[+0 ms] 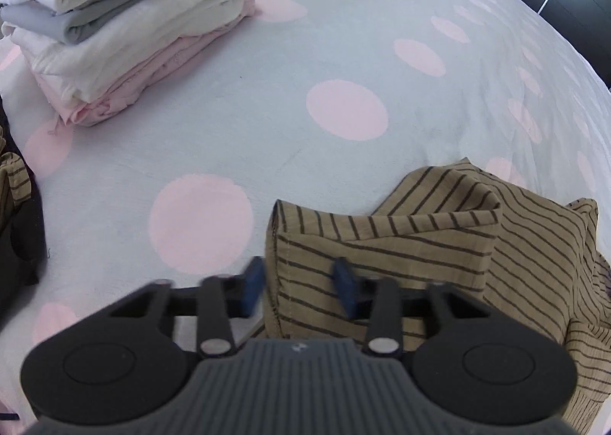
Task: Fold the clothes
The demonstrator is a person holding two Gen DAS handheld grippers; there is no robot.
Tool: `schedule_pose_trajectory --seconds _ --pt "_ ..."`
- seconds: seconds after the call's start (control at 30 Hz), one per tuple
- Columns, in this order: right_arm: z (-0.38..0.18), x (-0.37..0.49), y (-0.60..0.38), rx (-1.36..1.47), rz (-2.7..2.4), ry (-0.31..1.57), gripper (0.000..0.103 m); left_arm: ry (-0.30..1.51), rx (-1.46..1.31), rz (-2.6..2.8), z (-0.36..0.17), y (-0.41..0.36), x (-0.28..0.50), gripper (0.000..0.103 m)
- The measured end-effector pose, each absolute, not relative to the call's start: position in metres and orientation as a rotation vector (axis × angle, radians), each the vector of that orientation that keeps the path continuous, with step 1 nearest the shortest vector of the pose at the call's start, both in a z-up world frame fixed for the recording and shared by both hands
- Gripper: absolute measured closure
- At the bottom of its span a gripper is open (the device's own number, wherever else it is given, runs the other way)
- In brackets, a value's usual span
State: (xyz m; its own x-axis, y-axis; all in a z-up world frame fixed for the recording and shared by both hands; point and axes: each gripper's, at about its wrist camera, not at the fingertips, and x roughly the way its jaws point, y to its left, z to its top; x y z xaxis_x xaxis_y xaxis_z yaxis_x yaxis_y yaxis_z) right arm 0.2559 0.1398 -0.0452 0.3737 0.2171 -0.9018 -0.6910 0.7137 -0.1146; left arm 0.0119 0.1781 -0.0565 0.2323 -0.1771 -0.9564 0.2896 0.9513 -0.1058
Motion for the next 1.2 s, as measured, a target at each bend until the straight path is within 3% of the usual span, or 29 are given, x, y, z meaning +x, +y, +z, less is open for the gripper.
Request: schedule_pose_trajectory --seconds 0.13,0.2,0.3,0.57,0.63,0.67,0.7,0.77,1.2 --pt "-0.025 0.259 0.130 -0.537 0.608 1.017 0.080 1.284 0.100 -0.322 -0.055 0.178 0.008 0.068" --pt "-0.008 0.262 0.121 -0.530 0.592 1.001 0.094 1.284 0.084 -0.314 -0.054 0.180 0.007 0.071" --pt "0.020 0.267 0.101 -0.494 0.563 0.982 0.101 1.279 0.077 -0.312 -0.052 0.179 0.003 0.072" --pt "0.073 0.273 0.040 -0.435 0.473 0.908 0.102 1.242 0.093 -0.305 -0.052 0.164 -0.019 0.071" --pt "0.074 0.274 0.027 -0.360 0.501 0.931 0.095 1.245 0.069 -0.289 -0.051 0.167 -0.018 0.071" --pt "0.072 0.271 0.026 -0.344 0.521 0.939 0.087 1.251 0.060 -0.280 -0.052 0.168 -0.018 0.071" --pt "0.070 0.268 0.025 -0.330 0.542 0.947 0.067 1.257 0.051 -0.272 -0.052 0.168 -0.019 0.071" --pt "0.061 0.260 0.034 -0.354 0.578 0.955 0.054 1.280 0.029 -0.247 -0.050 0.171 -0.019 0.069" --pt "-0.024 0.242 0.139 -0.569 0.678 1.031 0.054 1.333 -0.015 -0.237 -0.054 0.179 -0.008 0.066"
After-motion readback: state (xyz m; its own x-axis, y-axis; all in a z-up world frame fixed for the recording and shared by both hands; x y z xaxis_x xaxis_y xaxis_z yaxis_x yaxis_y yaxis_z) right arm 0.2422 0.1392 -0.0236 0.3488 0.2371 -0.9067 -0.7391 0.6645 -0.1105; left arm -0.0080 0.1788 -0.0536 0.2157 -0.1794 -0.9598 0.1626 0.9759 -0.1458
